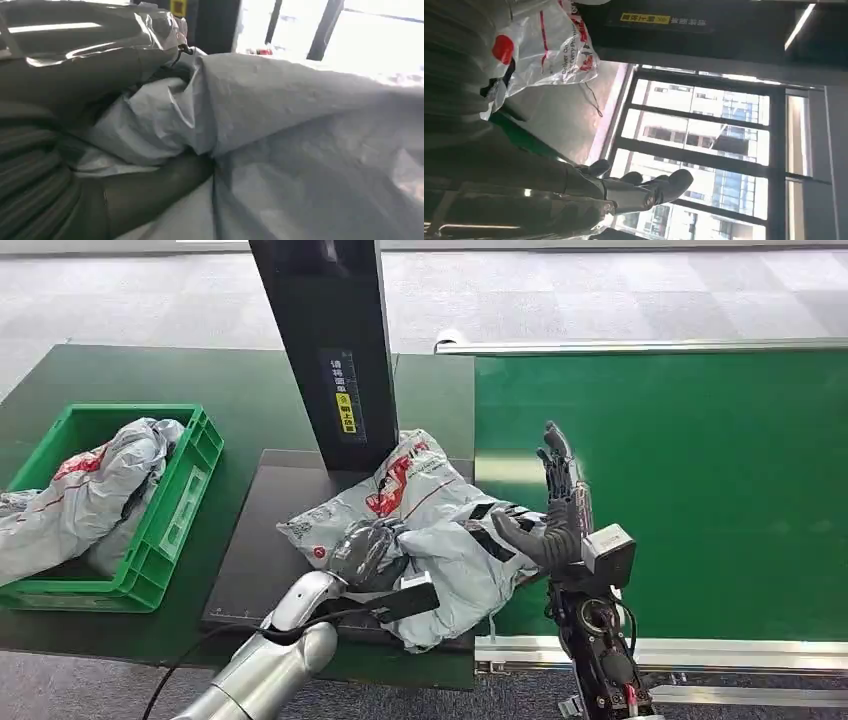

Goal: Moved the parcel from conveyor to table for the left to box.

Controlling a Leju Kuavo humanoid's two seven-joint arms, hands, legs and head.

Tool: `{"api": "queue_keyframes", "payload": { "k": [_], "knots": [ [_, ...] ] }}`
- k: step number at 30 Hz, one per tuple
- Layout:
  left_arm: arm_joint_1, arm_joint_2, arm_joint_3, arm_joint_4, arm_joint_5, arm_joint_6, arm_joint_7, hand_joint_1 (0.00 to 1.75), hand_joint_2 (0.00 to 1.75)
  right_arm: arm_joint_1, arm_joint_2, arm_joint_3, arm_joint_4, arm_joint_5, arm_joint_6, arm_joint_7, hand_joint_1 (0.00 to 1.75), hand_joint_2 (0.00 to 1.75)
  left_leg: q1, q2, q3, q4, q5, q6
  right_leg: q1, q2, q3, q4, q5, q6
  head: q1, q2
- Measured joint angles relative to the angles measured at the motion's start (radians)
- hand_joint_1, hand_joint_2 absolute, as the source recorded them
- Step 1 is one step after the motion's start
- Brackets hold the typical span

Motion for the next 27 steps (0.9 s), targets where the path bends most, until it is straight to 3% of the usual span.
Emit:
{"api": "queue_keyframes", "payload": {
  "k": [8,13,27],
  "knots": [
    [0.064,0.028,0.066,-0.158,0.186,0.317,-0.287,1.75,1.75,0.013,0.0,-0.013,-0.001,-0.021,-0.011,0.011,0.0,1.75,0.0,0.0,-0.002,0.0,0.0,0.0,0.0,0.0,-0.002,0.0,0.0,0.0,0.0,0.0],
    [0.124,0.008,0.208,-0.3,0.164,0.373,-0.51,1.75,1.75,0.015,0.0,-0.013,-0.001,-0.039,-0.023,0.01,0.0,1.75,0.0,0.0,-0.002,0.0,0.0,0.0,0.0,0.0,-0.003,0.0,0.0,0.0,0.0,0.0],
    [0.193,-0.023,0.438,-0.688,0.11,0.374,-0.548,1.75,1.75,0.014,0.0,-0.013,0.0,-0.055,-0.036,0.005,0.0,1.75,0.0,0.0,-0.003,0.0,0.0,0.0,0.0,0.0,-0.003,0.0,0.0,0.0,0.0,0.0]
  ]
}}
